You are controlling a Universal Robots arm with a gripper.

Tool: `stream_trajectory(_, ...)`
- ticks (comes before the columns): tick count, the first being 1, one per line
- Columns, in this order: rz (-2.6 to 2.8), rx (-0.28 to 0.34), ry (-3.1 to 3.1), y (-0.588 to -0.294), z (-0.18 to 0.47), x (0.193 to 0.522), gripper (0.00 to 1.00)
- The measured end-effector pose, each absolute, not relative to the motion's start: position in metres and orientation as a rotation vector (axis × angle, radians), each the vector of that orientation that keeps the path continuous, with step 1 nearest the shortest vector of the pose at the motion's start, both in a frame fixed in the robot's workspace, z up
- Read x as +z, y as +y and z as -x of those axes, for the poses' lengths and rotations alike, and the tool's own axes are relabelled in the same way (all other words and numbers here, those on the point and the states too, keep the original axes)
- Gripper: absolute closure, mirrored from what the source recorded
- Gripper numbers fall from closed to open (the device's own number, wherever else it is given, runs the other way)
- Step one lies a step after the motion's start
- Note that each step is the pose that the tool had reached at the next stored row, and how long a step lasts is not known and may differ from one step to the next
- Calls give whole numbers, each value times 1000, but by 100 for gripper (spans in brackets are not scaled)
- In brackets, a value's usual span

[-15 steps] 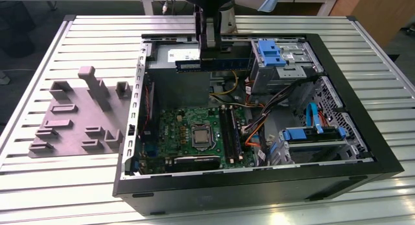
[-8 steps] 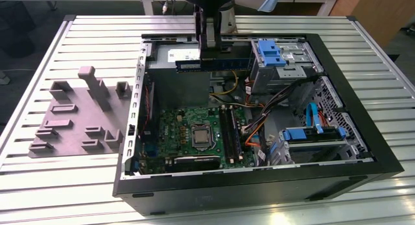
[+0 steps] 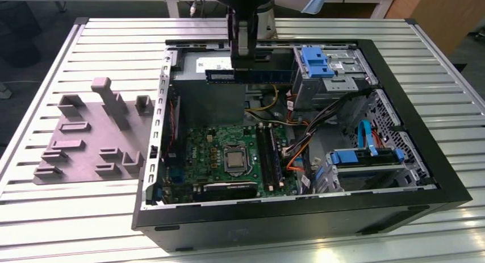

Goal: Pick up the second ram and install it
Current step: 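Insert the second ram into the second slot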

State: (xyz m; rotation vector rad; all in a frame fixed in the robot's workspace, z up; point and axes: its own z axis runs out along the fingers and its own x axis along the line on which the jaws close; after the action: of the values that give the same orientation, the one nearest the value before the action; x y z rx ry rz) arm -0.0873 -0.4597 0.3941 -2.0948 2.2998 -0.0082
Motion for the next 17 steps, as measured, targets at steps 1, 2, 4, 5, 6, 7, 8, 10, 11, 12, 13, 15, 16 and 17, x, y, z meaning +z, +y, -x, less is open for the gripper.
stream_trajectory(1, 2078, -9, 2315, -460, 87, 394, 86)
stream_trajectory(2, 2061, -9, 2331, -460, 87, 394, 86)
stream_trajectory(4, 2027, -10, 2360, -460, 87, 394, 86)
stream_trajectory(5, 2008, -10, 2377, -460, 87, 394, 86)
stream_trajectory(6, 1988, -10, 2393, -460, 87, 394, 86)
stream_trajectory(7, 1969, -11, 2409, -460, 87, 393, 86)
stream_trajectory(8, 1948, -11, 2426, -460, 87, 393, 86)
stream_trajectory(10, 1905, -12, 2460, -460, 87, 393, 86)
stream_trajectory(11, 1882, -13, 2478, -460, 87, 393, 86)
stream_trajectory(12, 1860, -13, 2495, -460, 87, 393, 86)
stream_trajectory(13, 1837, -14, 2512, -460, 87, 393, 86)
stream_trajectory(15, 1792, -15, 2544, -460, 87, 392, 86)
stream_trajectory(16, 1769, -15, 2560, -460, 87, 392, 86)
stream_trajectory(17, 1746, -16, 2576, -460, 87, 392, 86)
